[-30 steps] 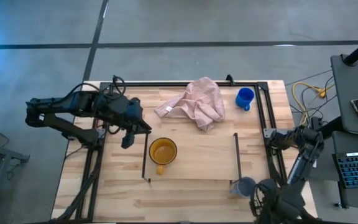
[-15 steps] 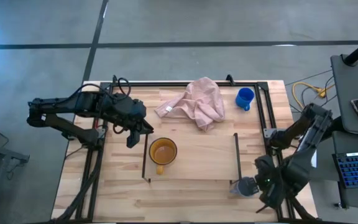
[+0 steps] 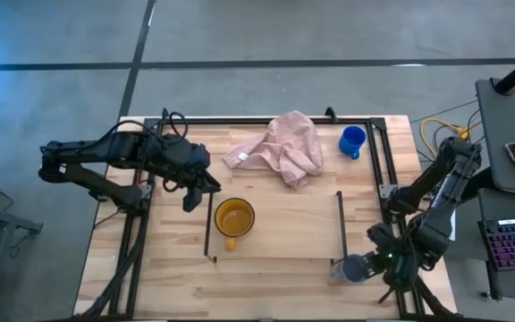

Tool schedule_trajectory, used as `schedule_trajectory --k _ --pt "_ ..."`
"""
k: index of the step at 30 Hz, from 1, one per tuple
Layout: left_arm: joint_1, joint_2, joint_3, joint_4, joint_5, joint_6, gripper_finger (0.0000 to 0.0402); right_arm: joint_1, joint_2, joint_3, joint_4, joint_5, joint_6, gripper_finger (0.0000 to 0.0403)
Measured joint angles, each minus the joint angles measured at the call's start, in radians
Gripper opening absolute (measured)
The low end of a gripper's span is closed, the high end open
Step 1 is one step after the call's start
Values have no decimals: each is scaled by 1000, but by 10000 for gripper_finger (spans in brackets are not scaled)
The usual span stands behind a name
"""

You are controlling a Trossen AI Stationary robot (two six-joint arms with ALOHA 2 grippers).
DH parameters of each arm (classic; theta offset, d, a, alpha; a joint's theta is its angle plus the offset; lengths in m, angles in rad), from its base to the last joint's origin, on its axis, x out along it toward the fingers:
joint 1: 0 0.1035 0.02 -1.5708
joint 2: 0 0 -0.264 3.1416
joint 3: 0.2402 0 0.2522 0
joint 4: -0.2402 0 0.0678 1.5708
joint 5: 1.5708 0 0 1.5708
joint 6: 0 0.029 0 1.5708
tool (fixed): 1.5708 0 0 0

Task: Stack small to large cups/mugs on shelf
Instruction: Put the light blue mug on the shelf

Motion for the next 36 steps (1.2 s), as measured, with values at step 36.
schedule_trajectory --k 36 --pt "0 0 0 0 -3 -28 39 17 118 -148 166 8 -75 131"
